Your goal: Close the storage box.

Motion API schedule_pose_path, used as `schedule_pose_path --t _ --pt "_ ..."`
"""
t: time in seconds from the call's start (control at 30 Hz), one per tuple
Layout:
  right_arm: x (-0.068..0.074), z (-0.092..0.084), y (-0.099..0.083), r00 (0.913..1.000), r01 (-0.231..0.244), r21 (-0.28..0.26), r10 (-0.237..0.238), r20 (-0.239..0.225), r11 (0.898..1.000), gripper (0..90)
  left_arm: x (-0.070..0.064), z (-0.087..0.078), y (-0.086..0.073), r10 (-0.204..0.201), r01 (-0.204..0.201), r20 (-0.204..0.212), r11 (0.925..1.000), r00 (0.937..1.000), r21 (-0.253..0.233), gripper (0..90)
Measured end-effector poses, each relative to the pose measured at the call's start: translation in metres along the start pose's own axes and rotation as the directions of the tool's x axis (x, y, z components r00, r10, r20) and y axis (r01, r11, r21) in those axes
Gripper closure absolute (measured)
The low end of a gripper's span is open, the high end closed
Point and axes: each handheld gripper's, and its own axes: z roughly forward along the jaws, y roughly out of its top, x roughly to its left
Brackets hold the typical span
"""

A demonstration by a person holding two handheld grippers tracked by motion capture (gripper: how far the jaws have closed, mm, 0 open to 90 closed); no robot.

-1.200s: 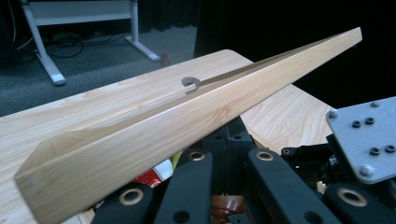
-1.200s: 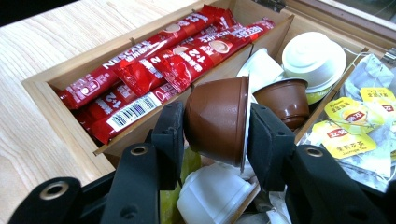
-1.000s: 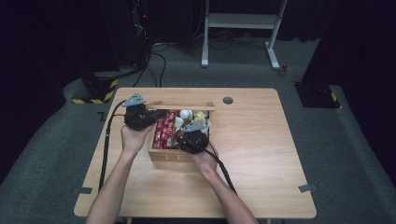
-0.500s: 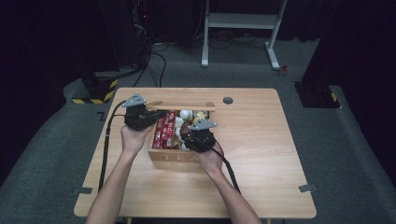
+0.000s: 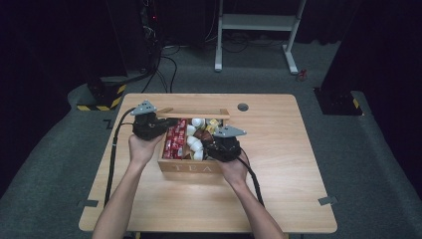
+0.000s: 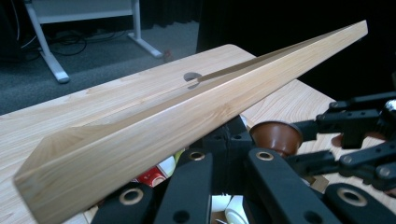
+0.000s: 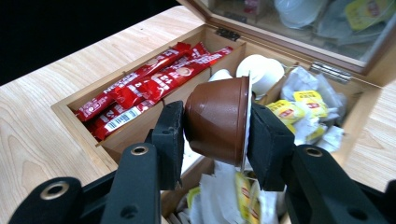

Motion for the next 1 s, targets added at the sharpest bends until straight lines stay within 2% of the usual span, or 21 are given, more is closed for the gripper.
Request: schedule_pose_path --t 0.6,1.0 --pt "-0.023 -0.024 -0.009 0.9976 -0.038 -0.014 0.039 0.058 0.999 59.4 -0.001 -0.001 -0.004 0.017 -0.017 0.0 0.9999 0.9999 0.004 90.0" --pt "-0.049 -0.043 -0.02 0.9906 -0.066 -0.006 0.066 0.119 0.998 59.3 -0.003 -0.001 -0.007 0.012 -0.012 0.002 0.9999 0.9999 0.007 90.0"
